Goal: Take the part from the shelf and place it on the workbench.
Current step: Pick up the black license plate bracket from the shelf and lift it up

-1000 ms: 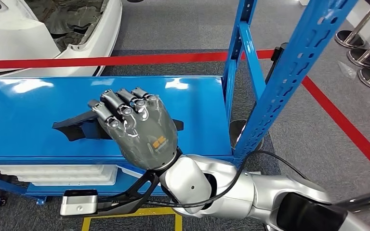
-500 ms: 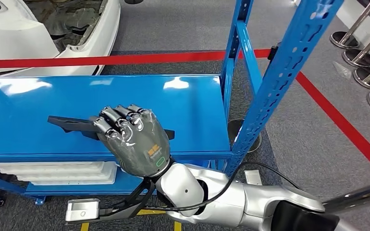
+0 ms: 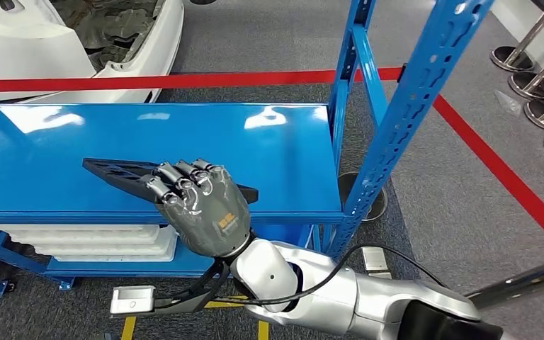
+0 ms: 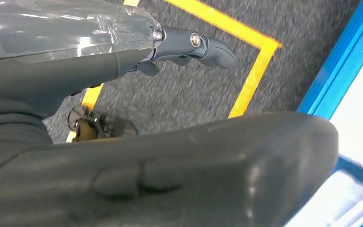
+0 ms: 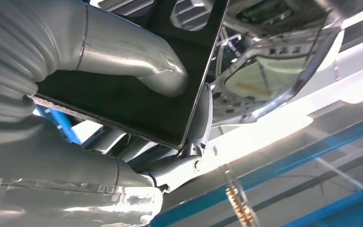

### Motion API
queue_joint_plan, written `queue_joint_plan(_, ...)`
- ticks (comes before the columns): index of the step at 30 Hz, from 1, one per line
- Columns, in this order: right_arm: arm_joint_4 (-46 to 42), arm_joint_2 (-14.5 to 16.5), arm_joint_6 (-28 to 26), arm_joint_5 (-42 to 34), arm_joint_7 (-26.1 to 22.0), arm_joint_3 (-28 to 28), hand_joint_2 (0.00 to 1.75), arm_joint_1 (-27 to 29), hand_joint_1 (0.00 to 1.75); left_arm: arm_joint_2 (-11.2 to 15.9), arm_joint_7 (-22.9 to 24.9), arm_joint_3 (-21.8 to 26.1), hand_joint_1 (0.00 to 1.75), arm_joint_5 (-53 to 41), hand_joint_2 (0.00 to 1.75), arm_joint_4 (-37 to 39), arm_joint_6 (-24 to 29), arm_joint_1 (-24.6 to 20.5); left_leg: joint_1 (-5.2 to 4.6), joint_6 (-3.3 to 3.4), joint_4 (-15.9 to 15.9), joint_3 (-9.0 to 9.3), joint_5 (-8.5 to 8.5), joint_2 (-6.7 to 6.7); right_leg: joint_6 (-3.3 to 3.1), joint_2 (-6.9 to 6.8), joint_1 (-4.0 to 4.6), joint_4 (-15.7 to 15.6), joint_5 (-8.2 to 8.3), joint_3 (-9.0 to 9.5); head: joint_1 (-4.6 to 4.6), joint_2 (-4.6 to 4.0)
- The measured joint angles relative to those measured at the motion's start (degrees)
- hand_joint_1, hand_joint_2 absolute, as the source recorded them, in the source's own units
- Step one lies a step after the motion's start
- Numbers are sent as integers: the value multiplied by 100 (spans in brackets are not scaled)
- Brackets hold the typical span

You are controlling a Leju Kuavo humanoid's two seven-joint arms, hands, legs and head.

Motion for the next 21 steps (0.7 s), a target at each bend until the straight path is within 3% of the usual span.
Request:
queue_joint_plan(2, 34, 15, -23, 117, 7, -19, 175, -15, 175, -5, 16, 0, 0, -16, 0, 0, -6, -2, 15, -75, 8, -22, 0, -7, -67, 1, -3, -34, 73, -31, 1, 0)
queue_joint_plan(3, 45, 26, -31, 177, 15, -30, 175, -31, 175, -8, 23, 0, 0, -24, 0, 0, -9, -4, 19, -112, 79, -57, -82, -10, -107, -4, -14, -56, 115, -53, -9, 0)
queue_joint_plan(4, 51, 37, -36, 230, 23, -39, 175, -50, 175, -10, 31, -1, 0, -32, 0, 0, -14, -5, 26, -145, 246, -125, -236, -13, -143, -13, -29, -77, 158, -83, -25, 0)
queue_joint_plan(7, 58, 59, -42, 400, 55, -55, 175, -83, 175, -15, 61, -2, 0, -44, 0, 0, -23, -8, 48, -228, 1274, -481, -862, -12, -186, -30, -28, -65, 242, -213, -75, 0)
queue_joint_plan(8, 60, 60, -42, 454, 66, -63, 175, -89, 175, -15, 73, -1, 0, -48, 0, 0, -23, -7, 52, -241, 1503, -528, -949, -12, -182, -32, -25, -50, 266, -260, -80, 0)
queue_joint_plan(9, 61, 60, -42, 505, 79, -74, 175, -103, 175, -15, 83, -1, 0, -54, 0, 0, -23, -7, 54, -245, 1506, -464, -919, -12, -174, -32, -26, -30, 284, -302, -81, 0)
queue_joint_plan(10, 62, 60, -41, 554, 96, -91, 175, -127, 175, -15, 91, -1, 0, -63, 0, 0, -23, -10, 56, -241, 1274, -287, -794, -12, -166, -31, -28, -6, 297, -336, -84, 0)
queue_joint_plan(12, 61, 62, -39, 653, 136, -124, 175, -202, 175, -16, 104, -1, 0, -80, 0, 0, -23, -28, 58, -210, 493, 192, -521, -17, -141, -30, -24, 44, 313, -386, -91, 0)
queue_joint_plan(14, 58, 67, -37, 731, 170, -145, 175, -287, 175, -20, 115, -1, 0, -87, 0, 0, -23, -49, 37, -142, 24, 410, -413, -25, -90, -30, -8, 80, 340, -431, -93, 0)
queue_joint_plan(17, 51, 73, -32, 800, 213, -168, 175, -392, 175, -27, 126, -1, 0, -87, 0, 0, -21, -49, 19, -17, -29, 361, -354, -15, 8, -28, -7, 91, 384, -474, -90, 0)
queue_joint_plan(18, 49, 73, -30, 807, 223, -179, 175, -418, 175, -29, 128, -1, 0, -86, 0, 0, -21, -55, 28, 36, -47, 342, -315, -2, 36, -26, -10, 145, 324, -501, -86, 0)
queue_joint_plan(19, 45, 73, -28, 808, 229, -187, 175, -443, 175, -31, 128, 0, 0, -85, 0, 0, -21, -63, 39, 89, -70, 315, -274, 11, 61, -22, -13, 288, 192, -562, -68, 0)
queue_joint_plan(21, 40, 73, -27, 809, 234, -196, 175, -477, 175, -34, 128, 0, 0, -84, 0, 0, -20, -71, 42, 155, -85, 233, -201, 30, 101, -17, -24, 897, -248, -791, -23, 0)
